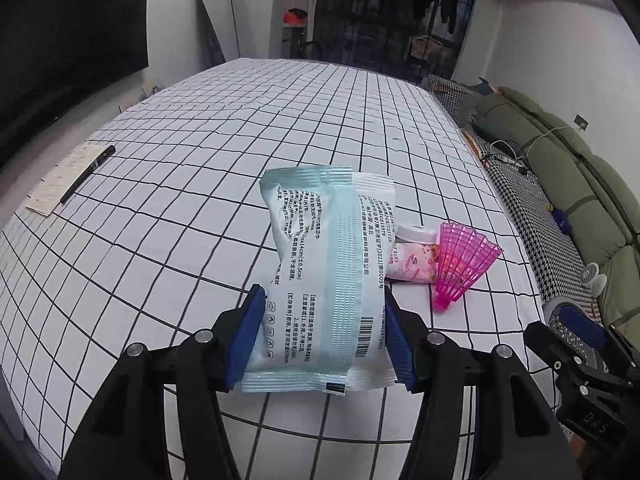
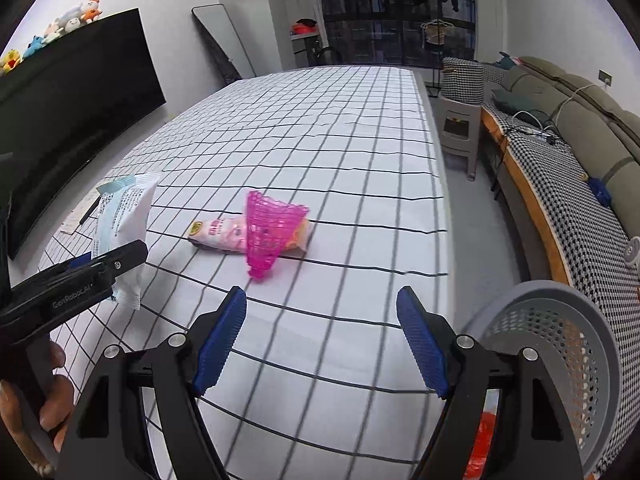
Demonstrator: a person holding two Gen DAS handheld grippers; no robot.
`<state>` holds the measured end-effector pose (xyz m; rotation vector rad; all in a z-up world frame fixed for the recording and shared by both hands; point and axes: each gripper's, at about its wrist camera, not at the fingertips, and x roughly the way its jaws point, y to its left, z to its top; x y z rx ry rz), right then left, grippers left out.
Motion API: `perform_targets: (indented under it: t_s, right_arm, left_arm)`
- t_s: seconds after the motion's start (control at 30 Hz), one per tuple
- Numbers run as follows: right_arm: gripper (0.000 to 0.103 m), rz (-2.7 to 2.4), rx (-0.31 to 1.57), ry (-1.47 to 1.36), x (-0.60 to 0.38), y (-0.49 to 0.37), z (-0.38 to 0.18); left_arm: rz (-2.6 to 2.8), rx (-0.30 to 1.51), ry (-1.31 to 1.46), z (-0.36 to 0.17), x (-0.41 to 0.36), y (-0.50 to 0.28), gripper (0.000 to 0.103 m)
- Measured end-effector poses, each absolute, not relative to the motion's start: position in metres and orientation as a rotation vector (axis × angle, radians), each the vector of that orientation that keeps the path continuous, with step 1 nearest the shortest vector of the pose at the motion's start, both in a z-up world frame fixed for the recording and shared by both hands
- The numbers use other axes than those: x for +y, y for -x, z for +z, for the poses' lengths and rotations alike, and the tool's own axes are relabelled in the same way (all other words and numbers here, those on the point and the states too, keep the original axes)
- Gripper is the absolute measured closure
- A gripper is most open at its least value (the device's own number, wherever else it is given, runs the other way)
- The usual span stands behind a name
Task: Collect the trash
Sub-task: 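Grasp the blue-white snack packet with the left tool while the right tool grasps the pink shuttlecock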
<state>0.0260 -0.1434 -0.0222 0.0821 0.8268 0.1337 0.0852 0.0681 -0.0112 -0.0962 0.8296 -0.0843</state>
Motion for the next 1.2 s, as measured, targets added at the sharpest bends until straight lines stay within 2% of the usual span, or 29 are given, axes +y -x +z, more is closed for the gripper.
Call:
perform_targets:
  t_s: [0.63, 0.83, 0.9, 1.0, 1.2]
  right_arm:
    - [0.029, 0.077, 0.919, -0.085, -0.087, -0.096, -0.055]
    - [0.051, 0.054, 0.953, -0.056, -0.078, -0.106, -0.064]
    - [0.063, 0.051, 0.961, -0.053, -0.077, -0.108, -0.066]
    - [0.075, 0.048, 0.957, -0.050, -0.076, -0.107, -0.066]
    - [0.075, 0.043, 0.937, -0.058, -0.081, -0.099, -0.061]
  left_arm:
    - [-0.045, 0.811, 0.109, -0.020, 0.101, -0.085, 0.047]
    - [-0.049, 0.819, 0.121, -0.023, 0.105, -0.087, 0.047]
    - [-0.051, 0.819, 0.123, -0.023, 0.106, -0.086, 0.047]
    - [-0.052, 0.820, 0.126, -0.023, 0.107, -0.086, 0.047]
    - [-0.058, 0.820, 0.125, -0.024, 0.107, -0.085, 0.047]
